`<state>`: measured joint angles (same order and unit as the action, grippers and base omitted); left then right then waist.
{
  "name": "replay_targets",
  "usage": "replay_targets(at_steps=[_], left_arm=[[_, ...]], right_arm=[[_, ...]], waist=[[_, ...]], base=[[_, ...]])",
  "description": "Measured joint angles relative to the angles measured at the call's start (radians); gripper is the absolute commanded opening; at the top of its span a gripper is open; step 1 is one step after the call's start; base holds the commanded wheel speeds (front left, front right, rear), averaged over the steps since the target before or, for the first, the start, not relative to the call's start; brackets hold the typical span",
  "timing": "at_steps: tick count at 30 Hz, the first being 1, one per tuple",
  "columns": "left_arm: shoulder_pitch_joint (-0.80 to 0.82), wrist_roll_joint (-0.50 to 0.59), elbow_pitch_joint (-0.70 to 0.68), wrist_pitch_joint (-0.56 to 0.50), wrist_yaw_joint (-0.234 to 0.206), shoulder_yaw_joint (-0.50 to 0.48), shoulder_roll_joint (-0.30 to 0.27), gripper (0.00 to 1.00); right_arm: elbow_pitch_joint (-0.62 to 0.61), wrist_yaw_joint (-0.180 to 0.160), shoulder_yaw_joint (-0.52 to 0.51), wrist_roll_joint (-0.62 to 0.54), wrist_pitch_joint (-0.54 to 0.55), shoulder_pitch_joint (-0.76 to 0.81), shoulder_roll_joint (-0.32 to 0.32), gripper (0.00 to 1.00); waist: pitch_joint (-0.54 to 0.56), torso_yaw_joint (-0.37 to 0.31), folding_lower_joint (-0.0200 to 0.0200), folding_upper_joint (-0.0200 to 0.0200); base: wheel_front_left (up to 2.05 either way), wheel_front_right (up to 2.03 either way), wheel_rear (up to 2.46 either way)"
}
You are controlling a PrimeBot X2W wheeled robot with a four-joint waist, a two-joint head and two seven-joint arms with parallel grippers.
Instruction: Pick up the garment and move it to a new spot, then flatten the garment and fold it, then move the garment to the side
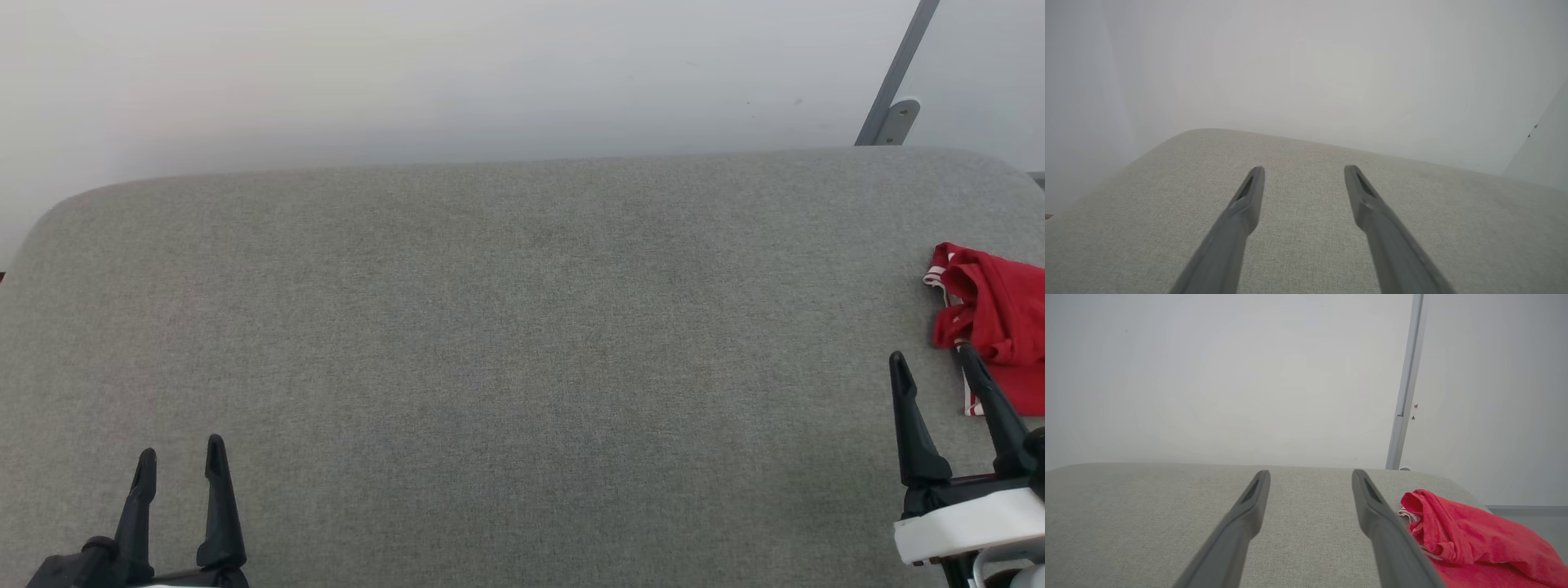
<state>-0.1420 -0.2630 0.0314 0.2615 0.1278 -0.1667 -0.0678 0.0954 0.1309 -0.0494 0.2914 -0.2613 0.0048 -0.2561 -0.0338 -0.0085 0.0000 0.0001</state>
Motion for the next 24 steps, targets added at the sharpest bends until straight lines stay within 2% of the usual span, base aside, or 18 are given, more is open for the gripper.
replay_targets(at_steps=[9, 10, 16, 24], left_arm=[[-0.001, -0.001, 0.003, 0.0, 0.0, 0.005, 0.002, 1.0], [-0.002, -0.002, 0.001, 0.0, 0.0, 0.008, 0.001, 0.0], [-0.008, -0.002, 0.059, -0.007, 0.0, 0.011, 0.02, 0.0], [-0.003, -0.138, 0.079, -0.045, 0.0, 0.015, 0.023, 0.0]], right_arm=[[0.003, 0.0, 0.005, -0.001, 0.0, -0.005, -0.002, 1.0], [0.003, 0.0, 0.005, -0.001, 0.0, -0.005, -0.001, 0.0], [0.053, 0.0, 0.018, 0.001, 0.006, 0.029, 0.029, 0.0], [0.069, 0.0, 0.012, 0.137, 0.043, 0.027, 0.048, 0.0]], waist=[[0.003, 0.0, 0.0, 0.0], [0.003, 0.001, 0.0, 0.0], [0.004, 0.001, 0.0, 0.0], [0.006, 0.001, 0.0, 0.0]], base=[[0.0, 0.0, 0.0], [0.0, 0.0, 0.0], [0.0, 0.0, 0.0], [0.0, 0.0, 0.0]])
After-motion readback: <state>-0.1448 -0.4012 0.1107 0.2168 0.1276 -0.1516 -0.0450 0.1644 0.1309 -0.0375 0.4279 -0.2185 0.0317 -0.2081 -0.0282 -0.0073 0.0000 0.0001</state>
